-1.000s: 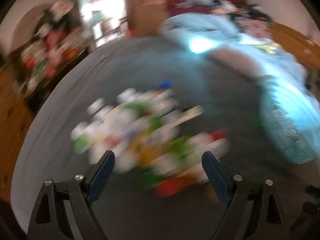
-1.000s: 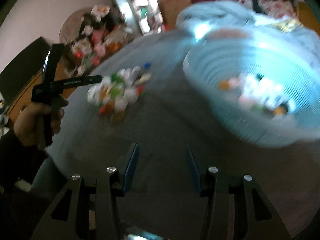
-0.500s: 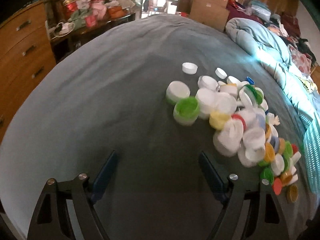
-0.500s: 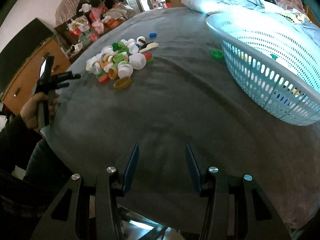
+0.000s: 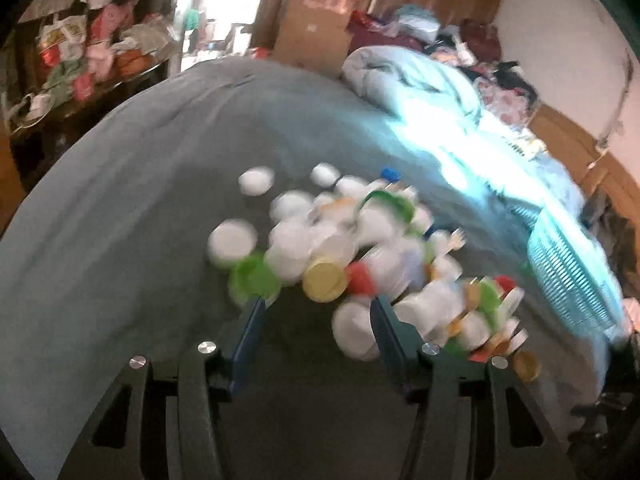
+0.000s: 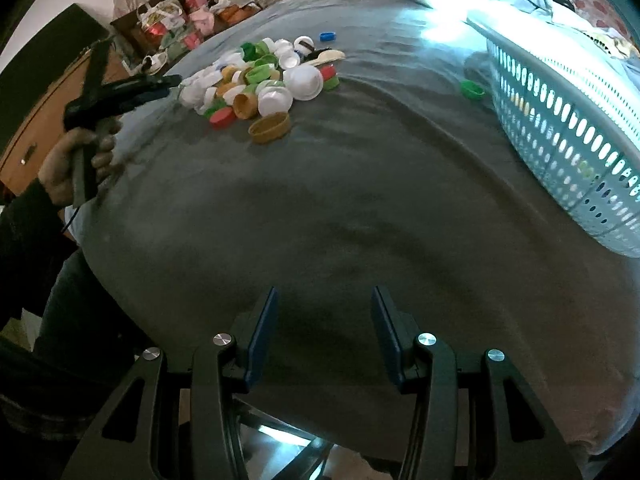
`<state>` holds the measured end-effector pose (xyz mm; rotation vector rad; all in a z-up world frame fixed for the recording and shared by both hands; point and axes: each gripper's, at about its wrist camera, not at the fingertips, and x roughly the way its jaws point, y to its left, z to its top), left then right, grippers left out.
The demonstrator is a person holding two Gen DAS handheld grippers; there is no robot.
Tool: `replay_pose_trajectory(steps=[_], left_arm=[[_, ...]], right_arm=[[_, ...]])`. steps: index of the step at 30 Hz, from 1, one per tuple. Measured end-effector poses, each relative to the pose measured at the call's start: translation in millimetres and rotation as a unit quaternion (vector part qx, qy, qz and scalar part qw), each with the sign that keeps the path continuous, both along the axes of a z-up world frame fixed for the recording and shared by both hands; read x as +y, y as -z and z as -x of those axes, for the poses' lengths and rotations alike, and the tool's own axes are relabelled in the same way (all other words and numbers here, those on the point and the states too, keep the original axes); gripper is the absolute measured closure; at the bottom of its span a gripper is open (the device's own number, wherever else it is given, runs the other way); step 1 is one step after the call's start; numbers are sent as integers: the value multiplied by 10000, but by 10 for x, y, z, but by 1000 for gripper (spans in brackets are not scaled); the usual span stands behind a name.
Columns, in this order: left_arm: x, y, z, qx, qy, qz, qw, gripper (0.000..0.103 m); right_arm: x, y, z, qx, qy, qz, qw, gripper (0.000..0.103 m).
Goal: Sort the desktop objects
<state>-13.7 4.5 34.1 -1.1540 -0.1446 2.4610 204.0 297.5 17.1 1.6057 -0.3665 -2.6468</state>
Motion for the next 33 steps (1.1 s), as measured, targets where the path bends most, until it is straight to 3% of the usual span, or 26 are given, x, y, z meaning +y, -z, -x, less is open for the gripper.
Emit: replay_pose_trajectory(steps=[3,5,6,8,11,12,15,17,24,27,33], left_arm=[[-220,223,-11,-346,-404,-27,9986,46],[-238,200,19,-333,-435,-75,9985,45],[-213,188,54,-312,-434,-2,9986,43],[-140,110,188,-198,-480,19,9987,27],[-32,132,472,-427,-505,-226,9976,20],[52,165,532,-541,-368,-250,9975,20],[338,166,391,-592,636,-192,9960,24],[461,121,111,-447,1356,-279,9894,34],[27,193,-226,-361,365,-658,9965,37],[27,198,-312,-265,259,-490,9981,37],[306,191,-371,-71,597,266,9978,37]], right_arm=[[-22,43,37,-54,-24,17,10000,60],[-57,67,59,-95,-65,17,9999,60],[-78,81,66,-120,-94,1,9999,60],[-106,95,74,-138,-123,-16,9998,56],[-117,92,75,-175,-81,-14,9998,55],[-121,88,76,-181,-72,-14,9998,55],[-104,76,46,-198,-36,-4,9998,55],[-87,74,29,-192,-6,17,9998,55],[-85,109,56,-151,1,47,9999,50],[-108,116,53,-124,-3,39,9999,48],[-81,144,56,-95,12,57,9999,47]])
